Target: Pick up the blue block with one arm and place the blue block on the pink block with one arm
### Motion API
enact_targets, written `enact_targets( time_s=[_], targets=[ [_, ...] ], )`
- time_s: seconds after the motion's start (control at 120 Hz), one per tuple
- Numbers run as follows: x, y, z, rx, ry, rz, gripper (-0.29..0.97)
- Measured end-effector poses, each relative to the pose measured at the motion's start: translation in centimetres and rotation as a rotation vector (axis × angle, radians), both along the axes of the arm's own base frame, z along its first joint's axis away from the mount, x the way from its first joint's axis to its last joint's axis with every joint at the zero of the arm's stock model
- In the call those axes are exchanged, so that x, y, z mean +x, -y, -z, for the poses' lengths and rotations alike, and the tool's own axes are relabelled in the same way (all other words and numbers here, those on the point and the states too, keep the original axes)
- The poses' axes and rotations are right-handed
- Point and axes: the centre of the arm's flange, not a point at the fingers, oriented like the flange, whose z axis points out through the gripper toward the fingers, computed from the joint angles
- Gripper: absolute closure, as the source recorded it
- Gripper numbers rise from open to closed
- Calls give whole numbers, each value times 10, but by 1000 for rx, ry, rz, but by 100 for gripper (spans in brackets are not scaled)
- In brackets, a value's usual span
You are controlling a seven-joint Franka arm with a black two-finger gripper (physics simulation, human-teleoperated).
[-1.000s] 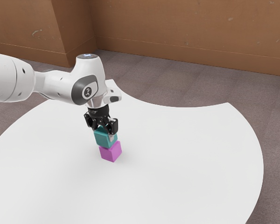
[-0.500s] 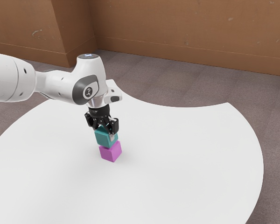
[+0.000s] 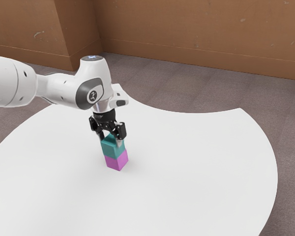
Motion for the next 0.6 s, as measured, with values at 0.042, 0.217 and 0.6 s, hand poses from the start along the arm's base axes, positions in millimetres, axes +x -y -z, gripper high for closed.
enact_targets(
  time_s=[0.042, 0.217, 0.6],
  targets=[
    [0, 0, -9, -1, 15, 0, 10],
    [-20, -2, -170, -26, 222, 2, 4],
    [-35, -11, -189, -26, 135, 1, 1]
  ],
)
